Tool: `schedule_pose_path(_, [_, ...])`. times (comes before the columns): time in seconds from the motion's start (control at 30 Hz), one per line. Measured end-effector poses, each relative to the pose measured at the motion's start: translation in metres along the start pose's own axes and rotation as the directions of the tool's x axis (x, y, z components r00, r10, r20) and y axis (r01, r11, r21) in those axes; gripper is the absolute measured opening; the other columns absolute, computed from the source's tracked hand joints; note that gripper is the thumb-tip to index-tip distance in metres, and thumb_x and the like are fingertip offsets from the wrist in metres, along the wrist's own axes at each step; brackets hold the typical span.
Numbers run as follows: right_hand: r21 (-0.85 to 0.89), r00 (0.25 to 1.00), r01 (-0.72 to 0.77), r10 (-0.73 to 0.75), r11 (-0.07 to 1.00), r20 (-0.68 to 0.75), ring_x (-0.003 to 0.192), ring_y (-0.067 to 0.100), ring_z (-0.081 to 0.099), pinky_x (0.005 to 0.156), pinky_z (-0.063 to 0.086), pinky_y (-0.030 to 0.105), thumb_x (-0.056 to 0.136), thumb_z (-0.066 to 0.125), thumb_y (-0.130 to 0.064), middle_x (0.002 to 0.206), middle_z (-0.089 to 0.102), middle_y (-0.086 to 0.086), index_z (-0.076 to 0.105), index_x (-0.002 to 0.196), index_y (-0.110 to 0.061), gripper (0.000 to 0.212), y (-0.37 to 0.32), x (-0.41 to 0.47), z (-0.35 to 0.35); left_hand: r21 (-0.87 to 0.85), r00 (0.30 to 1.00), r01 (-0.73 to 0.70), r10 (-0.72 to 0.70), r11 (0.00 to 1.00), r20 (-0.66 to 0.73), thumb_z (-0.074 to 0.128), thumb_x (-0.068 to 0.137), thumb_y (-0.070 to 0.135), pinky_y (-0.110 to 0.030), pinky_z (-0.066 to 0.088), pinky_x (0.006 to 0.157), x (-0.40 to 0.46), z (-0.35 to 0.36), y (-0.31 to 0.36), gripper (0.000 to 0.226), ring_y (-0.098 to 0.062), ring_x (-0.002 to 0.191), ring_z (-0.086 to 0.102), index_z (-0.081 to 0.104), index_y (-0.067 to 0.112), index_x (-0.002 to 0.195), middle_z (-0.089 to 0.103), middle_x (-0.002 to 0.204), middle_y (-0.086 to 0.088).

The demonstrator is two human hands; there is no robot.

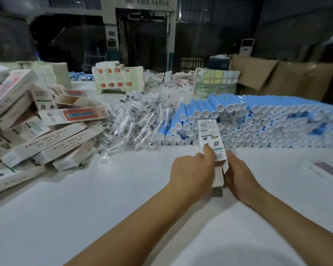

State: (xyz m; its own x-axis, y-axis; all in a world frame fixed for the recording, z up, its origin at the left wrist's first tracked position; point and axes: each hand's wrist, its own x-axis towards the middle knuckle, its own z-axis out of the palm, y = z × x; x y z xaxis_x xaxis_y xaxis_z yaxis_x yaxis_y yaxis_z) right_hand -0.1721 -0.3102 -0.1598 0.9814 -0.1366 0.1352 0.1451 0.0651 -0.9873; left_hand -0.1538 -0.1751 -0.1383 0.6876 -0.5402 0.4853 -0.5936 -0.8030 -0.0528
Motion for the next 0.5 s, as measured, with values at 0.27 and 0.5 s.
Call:
schedule_pose_path(0.27, [0.096, 0.992, -0.125, 0.122, 0.988, 0.028, 0.078, 0.021, 0.067, 0.067, 0.047, 0.034, 0.090, 0.043, -0.014, 0.088, 0.073, 0.005, 0.078, 0.088, -0.026, 0.037, 0.005, 0.007, -0.005, -0.093, 0.999, -0.039, 0.041, 0.995, 0.019, 0.041, 0.095, 0.033, -0.032, 0.018, 0.048, -0.013, 0.013, 0.003, 0.061, -0.032, 0.085, 0.062, 0.018, 0.013, 0.148, 0.063, 0.115, -0.004])
schedule_pose_path(0.5, [0.101, 0.968, -0.047, 0.070, 0.994, -0.239, 0.082, 0.026, 0.070, 0.068, 0.056, 0.034, 0.093, 0.052, -0.008, 0.093, 0.074, 0.013, 0.070, 0.102, -0.006, 0.020, -0.010, 0.010, -0.019, -0.242, 0.961, -0.158, 0.093, 0.957, -0.261, 0.047, 0.082, 0.042, -0.027, 0.044, 0.053, -0.023, -0.006, -0.014, 0.045, -0.026, 0.078, 0.064, 0.068, 0.012, 0.109, 0.068, 0.090, -0.002])
